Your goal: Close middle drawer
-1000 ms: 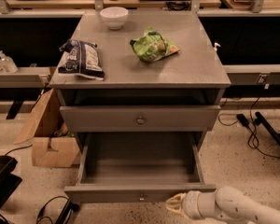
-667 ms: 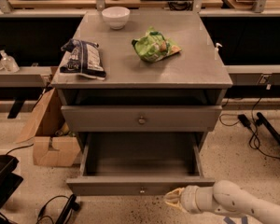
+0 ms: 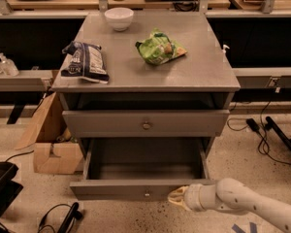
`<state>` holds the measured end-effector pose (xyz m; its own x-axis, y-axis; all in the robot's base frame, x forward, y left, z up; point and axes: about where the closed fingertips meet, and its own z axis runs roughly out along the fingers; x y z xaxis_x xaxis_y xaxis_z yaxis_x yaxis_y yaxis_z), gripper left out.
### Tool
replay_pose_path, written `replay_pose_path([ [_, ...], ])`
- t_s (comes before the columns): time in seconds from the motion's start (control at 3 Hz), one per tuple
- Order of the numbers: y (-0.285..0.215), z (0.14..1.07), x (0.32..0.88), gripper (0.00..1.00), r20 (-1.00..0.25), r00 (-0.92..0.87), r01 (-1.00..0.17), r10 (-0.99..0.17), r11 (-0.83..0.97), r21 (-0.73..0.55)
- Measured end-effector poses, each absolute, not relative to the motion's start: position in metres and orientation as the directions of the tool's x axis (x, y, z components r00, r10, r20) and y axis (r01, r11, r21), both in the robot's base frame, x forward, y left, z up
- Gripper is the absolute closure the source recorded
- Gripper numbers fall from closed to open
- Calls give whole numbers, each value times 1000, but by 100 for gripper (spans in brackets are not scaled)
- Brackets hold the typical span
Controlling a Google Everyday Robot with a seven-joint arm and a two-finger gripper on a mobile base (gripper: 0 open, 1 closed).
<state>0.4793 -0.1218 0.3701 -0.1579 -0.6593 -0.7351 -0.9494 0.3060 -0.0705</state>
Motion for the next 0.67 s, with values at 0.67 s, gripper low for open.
replay_pose_path([
  [0.67,-115,364,497,100,-730,-171,-948,-661,314,-62],
])
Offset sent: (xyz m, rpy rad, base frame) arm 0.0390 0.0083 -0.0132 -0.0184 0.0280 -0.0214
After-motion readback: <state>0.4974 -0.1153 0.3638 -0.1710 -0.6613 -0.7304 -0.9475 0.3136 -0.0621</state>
